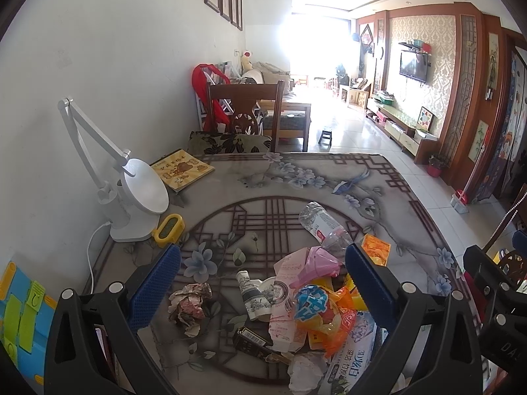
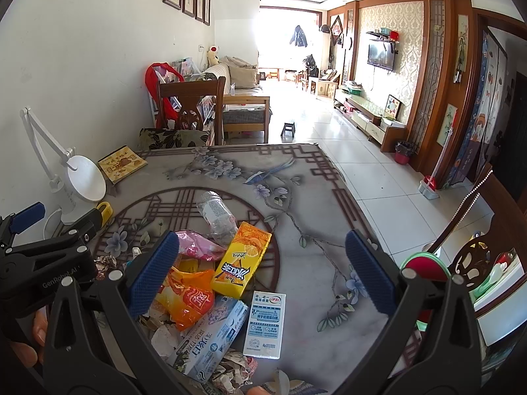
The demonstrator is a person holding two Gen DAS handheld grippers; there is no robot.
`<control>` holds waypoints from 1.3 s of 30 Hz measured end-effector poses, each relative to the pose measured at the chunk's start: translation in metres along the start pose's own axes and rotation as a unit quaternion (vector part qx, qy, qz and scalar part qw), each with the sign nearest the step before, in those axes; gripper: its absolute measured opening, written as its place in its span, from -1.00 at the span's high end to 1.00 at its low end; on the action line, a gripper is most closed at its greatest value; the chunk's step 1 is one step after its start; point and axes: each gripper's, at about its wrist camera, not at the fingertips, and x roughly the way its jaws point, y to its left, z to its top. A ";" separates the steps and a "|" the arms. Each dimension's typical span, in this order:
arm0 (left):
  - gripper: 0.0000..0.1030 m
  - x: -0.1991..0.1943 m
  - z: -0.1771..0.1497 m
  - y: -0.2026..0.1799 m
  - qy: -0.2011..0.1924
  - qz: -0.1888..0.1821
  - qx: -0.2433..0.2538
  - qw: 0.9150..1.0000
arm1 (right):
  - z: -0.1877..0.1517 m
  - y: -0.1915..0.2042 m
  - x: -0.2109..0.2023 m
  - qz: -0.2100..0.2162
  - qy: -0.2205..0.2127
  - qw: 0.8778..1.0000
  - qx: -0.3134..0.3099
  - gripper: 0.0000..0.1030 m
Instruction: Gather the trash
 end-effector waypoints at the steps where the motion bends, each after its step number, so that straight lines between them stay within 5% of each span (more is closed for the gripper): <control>1: -0.85 0.000 0.000 0.001 0.000 0.000 0.000 1.000 | 0.000 0.000 0.000 0.000 0.000 1.000 0.000 -0.93; 39: -0.85 0.002 -0.007 0.004 0.016 0.007 0.014 1.000 | -0.002 -0.010 -0.003 -0.014 0.001 1.000 0.009 -0.93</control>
